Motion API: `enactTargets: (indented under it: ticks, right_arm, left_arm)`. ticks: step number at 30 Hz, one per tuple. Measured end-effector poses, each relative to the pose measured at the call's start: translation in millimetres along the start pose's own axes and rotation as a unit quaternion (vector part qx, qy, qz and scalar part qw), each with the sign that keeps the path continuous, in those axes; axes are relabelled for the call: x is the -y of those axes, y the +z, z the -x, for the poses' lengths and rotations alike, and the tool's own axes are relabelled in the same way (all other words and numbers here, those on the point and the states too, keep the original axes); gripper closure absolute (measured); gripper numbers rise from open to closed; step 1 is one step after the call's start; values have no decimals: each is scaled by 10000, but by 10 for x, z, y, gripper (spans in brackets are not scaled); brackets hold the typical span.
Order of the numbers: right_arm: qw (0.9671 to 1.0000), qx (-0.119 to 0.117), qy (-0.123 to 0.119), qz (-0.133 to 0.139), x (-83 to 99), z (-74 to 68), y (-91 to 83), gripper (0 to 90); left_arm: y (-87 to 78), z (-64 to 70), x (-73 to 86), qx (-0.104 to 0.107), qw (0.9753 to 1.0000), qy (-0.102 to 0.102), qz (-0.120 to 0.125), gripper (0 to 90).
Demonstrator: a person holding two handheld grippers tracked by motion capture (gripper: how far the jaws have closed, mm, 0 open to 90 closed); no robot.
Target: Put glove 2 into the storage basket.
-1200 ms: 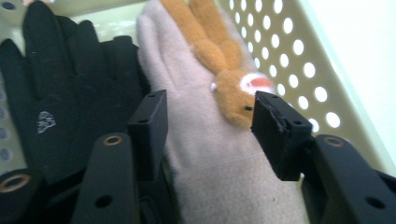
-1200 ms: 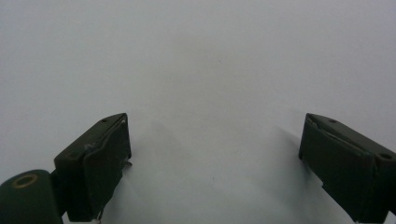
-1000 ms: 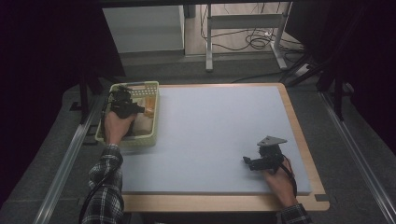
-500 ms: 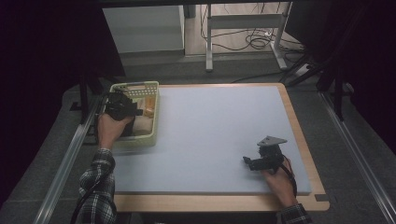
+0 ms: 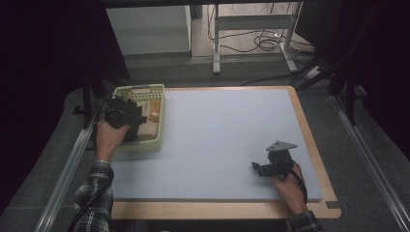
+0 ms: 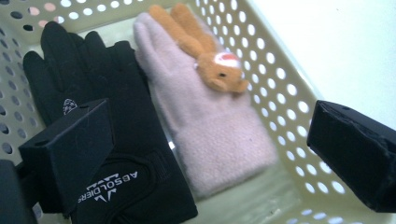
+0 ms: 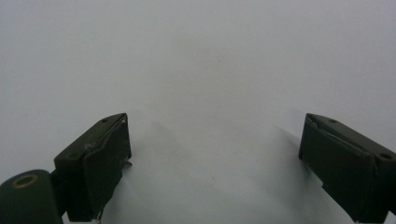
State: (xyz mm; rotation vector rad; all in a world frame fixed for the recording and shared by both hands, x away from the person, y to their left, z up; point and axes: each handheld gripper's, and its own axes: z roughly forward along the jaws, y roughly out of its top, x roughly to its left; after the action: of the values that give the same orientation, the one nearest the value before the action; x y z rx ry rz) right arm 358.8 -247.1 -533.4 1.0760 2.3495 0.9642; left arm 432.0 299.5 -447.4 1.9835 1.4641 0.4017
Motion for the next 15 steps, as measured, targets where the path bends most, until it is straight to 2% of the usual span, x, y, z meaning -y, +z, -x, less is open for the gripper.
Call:
enactTargets:
  ticks: [8, 15]
  right_arm:
    - [10000, 0, 2, -3, 0, 0, -1, 86]
    - [10000, 2, -3, -1, 0, 0, 0, 86]
  left_arm:
    - [-75, 157, 52, 69, 9993, 353, 125, 15]
    - [-88, 238, 87, 118, 9987, 466, 147, 15]
